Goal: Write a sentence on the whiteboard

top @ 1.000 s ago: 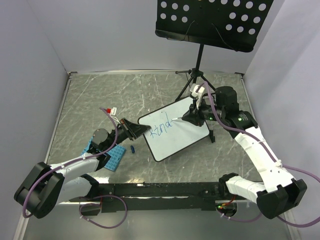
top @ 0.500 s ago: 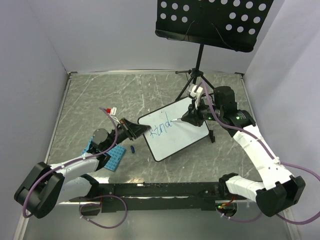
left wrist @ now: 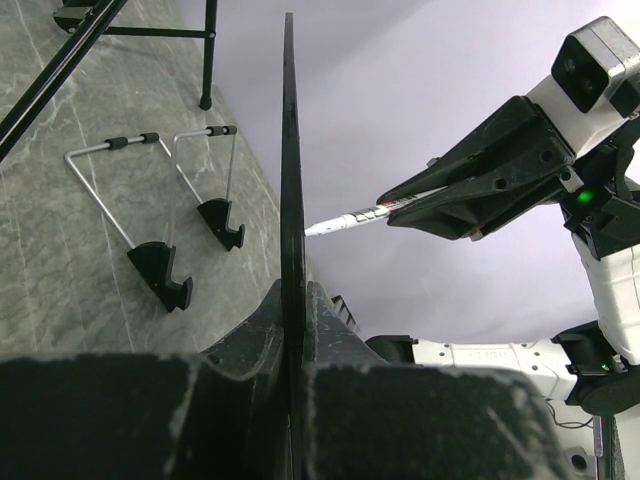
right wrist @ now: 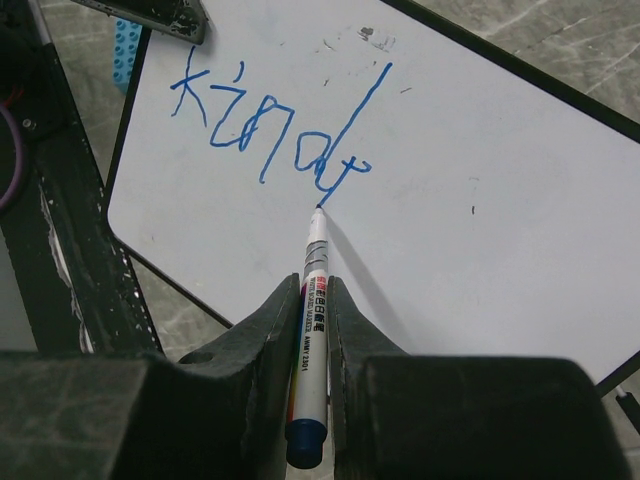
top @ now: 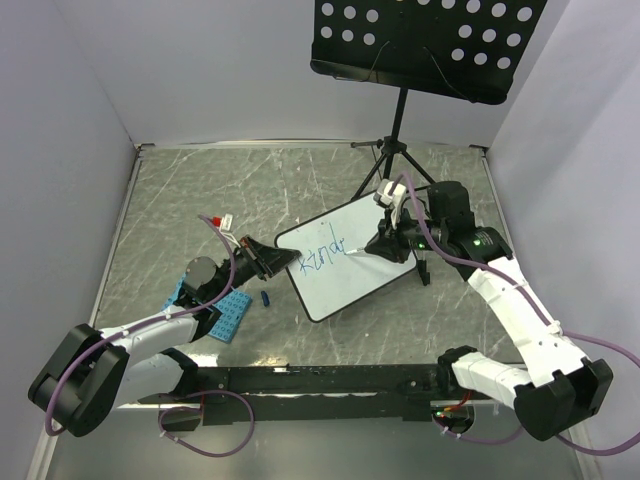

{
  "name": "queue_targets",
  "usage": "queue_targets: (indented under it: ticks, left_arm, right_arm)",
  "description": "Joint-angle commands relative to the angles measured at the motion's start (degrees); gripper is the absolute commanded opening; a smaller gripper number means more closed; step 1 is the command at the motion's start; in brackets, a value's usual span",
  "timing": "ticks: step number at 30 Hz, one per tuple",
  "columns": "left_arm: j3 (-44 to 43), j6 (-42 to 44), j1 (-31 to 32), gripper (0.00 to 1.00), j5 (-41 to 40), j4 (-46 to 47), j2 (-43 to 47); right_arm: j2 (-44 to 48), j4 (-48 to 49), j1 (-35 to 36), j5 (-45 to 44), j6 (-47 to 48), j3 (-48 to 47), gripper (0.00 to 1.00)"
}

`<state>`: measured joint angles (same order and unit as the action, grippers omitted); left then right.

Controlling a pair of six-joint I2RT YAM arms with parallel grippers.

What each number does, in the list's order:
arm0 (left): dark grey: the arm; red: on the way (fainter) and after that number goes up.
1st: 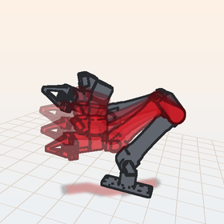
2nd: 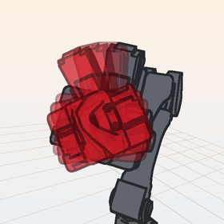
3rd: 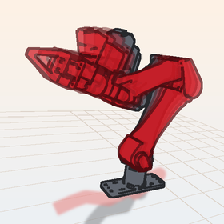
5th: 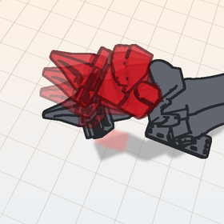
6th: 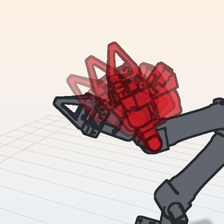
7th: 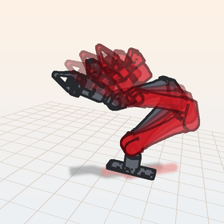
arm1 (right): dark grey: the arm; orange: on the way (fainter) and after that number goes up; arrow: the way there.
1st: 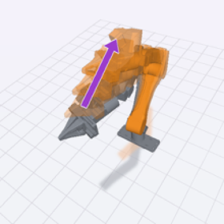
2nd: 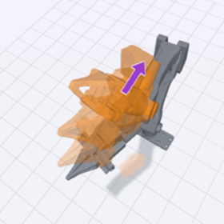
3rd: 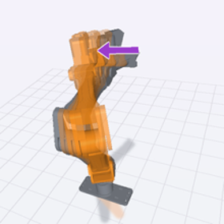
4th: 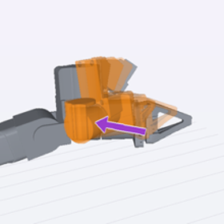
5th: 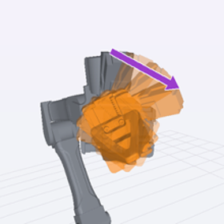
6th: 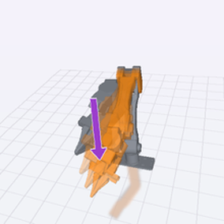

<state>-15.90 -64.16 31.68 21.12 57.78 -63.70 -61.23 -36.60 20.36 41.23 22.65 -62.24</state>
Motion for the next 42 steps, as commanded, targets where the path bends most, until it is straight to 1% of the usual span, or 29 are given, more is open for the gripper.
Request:
queue_targets:
  ticks: [1,9,25,31,42]
  left_arm:
    - [-3.00,-2.20,0.05,0.01,0.67,10.60,1.30]
    - [-3.17,-2.11,0.13,0.01,1.29,10.34,1.56]
    - [-2.64,-2.11,0.05,0.01,1.38,10.60,2.00]
    - [-2.47,-1.93,0.05,0.01,1.02,10.42,2.27]
    - [-2.47,-1.49,-0.04,0.01,-0.03,9.81,2.62]
  right_arm:
    - [0.68,1.62,-0.32,0.51,-0.06,-0.34,0.00]
    - [-1.17,4.34,-0.41,-0.54,-1.47,-3.85,0.00]
    - [-2.14,7.59,-1.20,-3.88,-3.32,-3.59,0.00]
    - [-1.61,7.24,-1.55,-4.14,-2.97,-2.80,0.00]
    - [1.29,1.89,-1.82,-2.13,0.20,0.45,0.00]
